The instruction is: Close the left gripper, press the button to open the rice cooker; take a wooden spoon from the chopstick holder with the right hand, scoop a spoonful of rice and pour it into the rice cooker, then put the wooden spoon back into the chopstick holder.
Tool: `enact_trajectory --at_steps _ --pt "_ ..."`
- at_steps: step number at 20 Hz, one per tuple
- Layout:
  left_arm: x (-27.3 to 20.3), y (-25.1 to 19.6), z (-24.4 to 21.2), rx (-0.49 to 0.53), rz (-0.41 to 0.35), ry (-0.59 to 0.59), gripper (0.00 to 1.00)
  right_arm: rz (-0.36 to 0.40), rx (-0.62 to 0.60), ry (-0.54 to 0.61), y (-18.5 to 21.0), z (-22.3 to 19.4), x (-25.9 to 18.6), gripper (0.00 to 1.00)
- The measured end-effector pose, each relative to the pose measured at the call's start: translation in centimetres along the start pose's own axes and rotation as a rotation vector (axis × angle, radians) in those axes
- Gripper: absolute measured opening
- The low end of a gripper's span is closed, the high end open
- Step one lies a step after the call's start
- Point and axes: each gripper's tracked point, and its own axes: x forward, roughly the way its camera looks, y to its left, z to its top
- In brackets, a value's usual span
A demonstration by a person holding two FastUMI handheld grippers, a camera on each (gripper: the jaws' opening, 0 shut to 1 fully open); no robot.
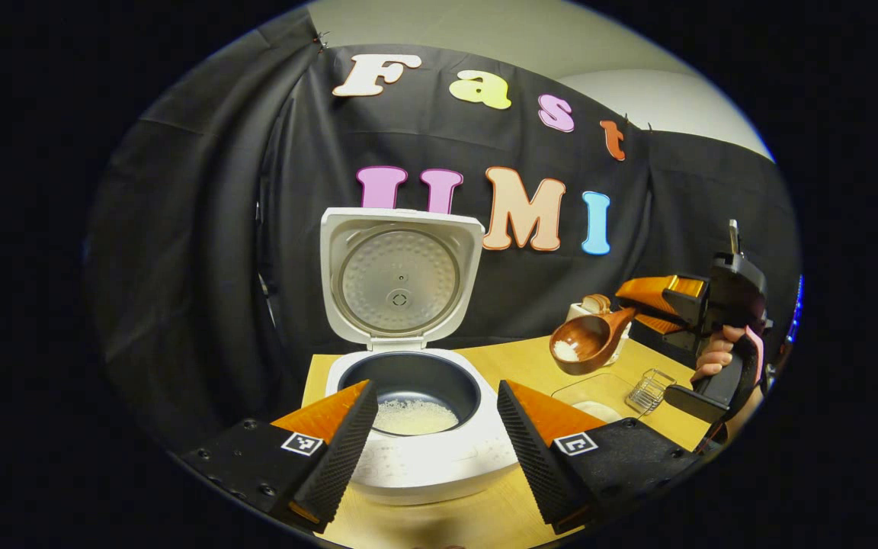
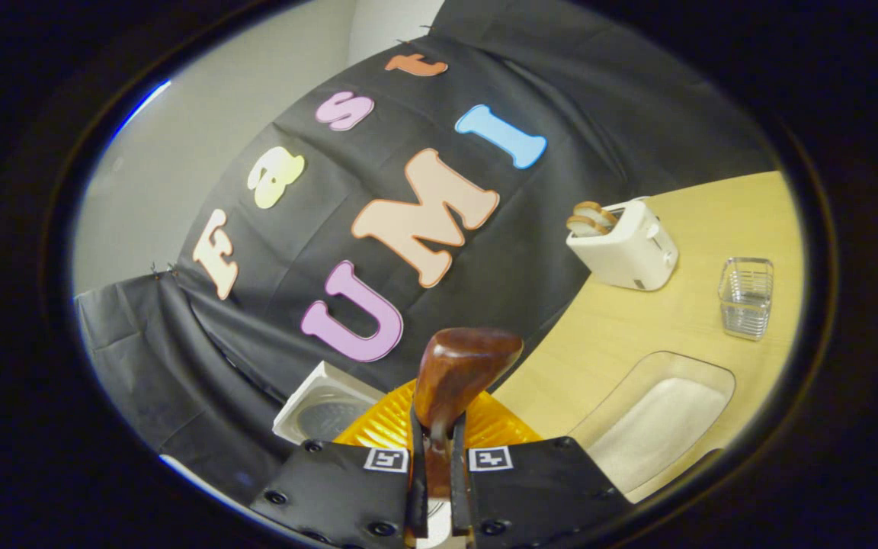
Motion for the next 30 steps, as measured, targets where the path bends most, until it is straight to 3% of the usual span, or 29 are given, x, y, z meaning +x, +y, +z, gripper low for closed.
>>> enact_trajectory --at_steps 7,17,30 --pt "-0.8 1.7 -0.9 -0.022 0.027 0.01 0.93 0.083 -0.169 0.049 6.9 -3.4 1.7 0.15" --pt "-1.6 5.2 -1.3 -0.038 0.093 0.014 0.94 0.161 -0.45 0.086 12.9 -8.6 4.6 0.14" --pt "-1.8 8.5 -2.3 -0.043 0.179 0.035 0.94 0.327 -1.028 0.028 16.8 -16.0 5.2 0.14"
